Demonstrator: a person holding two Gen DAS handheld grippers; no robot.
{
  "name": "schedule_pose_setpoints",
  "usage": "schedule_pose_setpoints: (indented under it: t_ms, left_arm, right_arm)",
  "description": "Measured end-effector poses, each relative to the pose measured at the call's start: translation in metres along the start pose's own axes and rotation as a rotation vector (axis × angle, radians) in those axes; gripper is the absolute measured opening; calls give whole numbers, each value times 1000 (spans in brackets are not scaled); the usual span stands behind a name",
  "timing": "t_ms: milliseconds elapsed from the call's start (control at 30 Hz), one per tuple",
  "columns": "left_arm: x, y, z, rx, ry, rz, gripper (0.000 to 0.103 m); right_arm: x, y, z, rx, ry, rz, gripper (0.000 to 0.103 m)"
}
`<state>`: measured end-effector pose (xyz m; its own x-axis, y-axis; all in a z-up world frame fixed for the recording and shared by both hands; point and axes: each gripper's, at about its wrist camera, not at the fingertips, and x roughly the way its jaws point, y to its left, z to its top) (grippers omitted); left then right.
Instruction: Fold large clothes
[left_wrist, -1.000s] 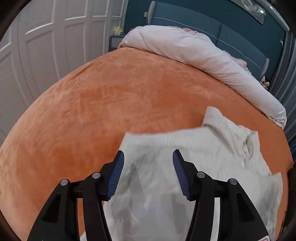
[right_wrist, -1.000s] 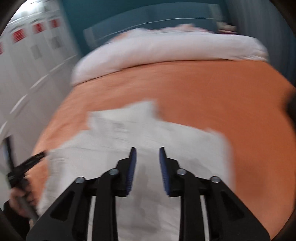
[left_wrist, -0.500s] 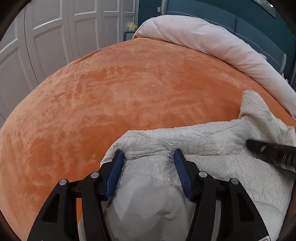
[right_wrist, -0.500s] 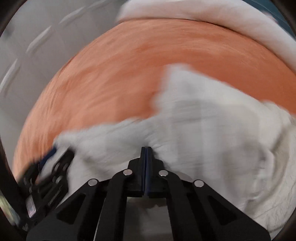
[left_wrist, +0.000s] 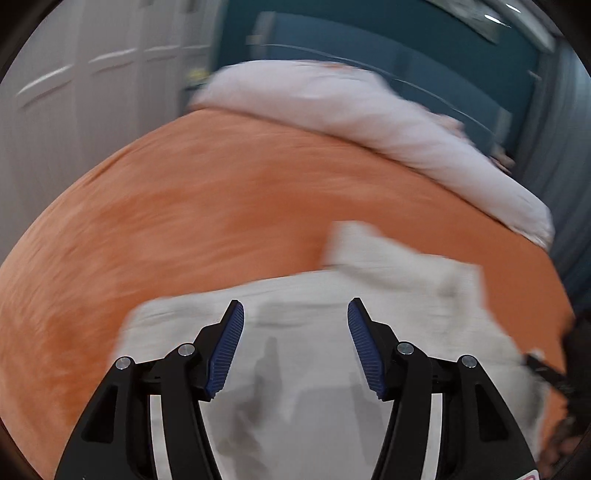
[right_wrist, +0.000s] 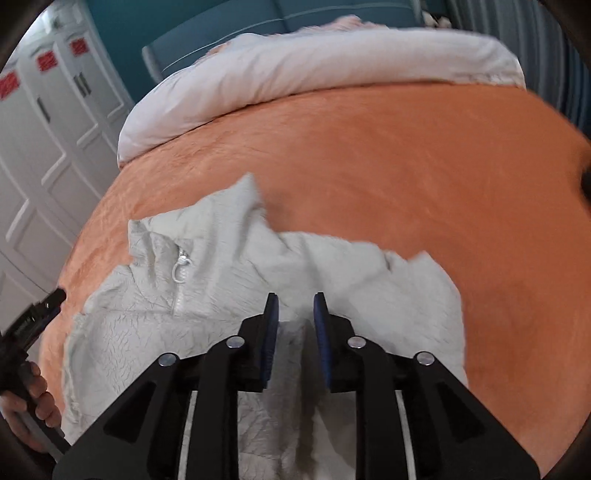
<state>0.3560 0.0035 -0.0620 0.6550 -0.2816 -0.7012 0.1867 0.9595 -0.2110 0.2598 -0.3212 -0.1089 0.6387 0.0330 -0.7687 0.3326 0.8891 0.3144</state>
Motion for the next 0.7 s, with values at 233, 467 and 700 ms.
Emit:
schedule_pose_setpoints:
  t_ms: [233,467,700]
  left_arm:
    - [61,-154,9,235,119,-149,58]
    - [148,-174,-26,283,188,33,49]
    - [142,-148,-26,184,131,37,37]
  right_arm:
    - [35,-8,25,60,32,9,24]
    - [59,-55,5,-1,114,-105,0]
    - [46,-56,8,38,96,-90,4]
